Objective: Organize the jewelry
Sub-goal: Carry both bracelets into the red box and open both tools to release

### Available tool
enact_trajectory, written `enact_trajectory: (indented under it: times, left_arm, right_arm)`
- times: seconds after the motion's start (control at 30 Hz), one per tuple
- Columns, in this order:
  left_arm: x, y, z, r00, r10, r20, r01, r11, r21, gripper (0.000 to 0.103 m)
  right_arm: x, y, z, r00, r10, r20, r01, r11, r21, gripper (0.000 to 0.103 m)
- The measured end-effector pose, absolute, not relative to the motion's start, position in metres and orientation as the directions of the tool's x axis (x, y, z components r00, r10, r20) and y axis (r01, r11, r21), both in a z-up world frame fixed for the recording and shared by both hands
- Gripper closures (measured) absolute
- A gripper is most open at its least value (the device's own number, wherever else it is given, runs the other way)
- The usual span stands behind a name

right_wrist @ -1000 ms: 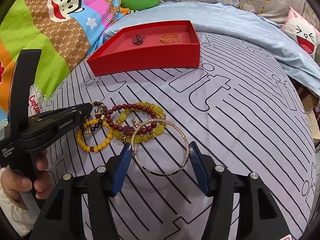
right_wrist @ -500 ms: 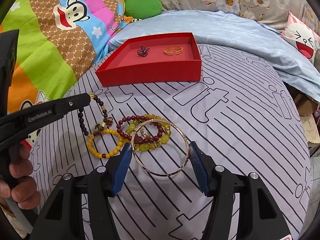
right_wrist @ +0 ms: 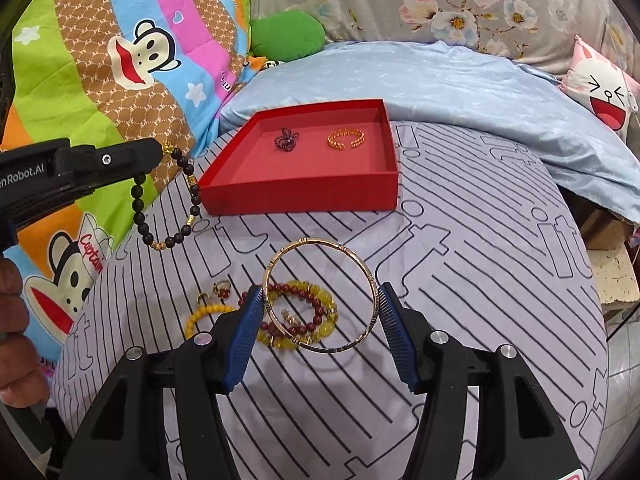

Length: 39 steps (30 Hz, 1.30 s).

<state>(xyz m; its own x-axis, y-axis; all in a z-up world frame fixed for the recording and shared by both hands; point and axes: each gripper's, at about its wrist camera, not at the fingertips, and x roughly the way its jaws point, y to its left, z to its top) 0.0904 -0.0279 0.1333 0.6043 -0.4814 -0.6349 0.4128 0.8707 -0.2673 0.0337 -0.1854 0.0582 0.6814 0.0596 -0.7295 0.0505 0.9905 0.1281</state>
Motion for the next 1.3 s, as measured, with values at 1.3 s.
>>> enact_trajectory:
  times: [1.3]
  left_arm:
    - [0.297,-0.06,0.068,0.608,-0.333,-0.721,0.298,0.937,-0.181,0.095]
  right_arm:
    - [0.276,-0.201,0.013,0.583,0.04,-0.812,0.033,0.997,0.073,0.046]
